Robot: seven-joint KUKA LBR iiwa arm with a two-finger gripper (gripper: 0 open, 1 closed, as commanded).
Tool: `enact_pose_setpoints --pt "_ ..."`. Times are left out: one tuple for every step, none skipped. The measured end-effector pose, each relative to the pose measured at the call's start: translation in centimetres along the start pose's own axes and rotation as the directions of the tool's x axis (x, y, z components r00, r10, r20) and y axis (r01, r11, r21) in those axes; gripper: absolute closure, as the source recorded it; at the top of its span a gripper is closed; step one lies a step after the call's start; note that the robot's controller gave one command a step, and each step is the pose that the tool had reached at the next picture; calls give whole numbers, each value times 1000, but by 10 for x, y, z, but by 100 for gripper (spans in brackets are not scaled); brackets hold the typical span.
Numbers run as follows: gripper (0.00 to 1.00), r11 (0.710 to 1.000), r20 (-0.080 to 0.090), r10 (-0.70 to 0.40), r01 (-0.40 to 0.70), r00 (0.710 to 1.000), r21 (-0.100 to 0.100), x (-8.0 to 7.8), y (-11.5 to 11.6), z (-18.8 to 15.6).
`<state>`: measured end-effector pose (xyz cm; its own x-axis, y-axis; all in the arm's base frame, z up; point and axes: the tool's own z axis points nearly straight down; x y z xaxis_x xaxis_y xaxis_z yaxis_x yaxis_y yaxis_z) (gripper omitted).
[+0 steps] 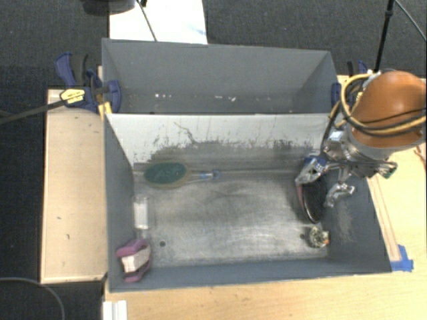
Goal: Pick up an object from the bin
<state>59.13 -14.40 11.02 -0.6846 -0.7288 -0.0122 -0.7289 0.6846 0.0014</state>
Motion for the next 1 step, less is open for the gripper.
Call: enact_pose_setpoints --pt "100 998 -6 -61 61 998 9 2 7 -127"
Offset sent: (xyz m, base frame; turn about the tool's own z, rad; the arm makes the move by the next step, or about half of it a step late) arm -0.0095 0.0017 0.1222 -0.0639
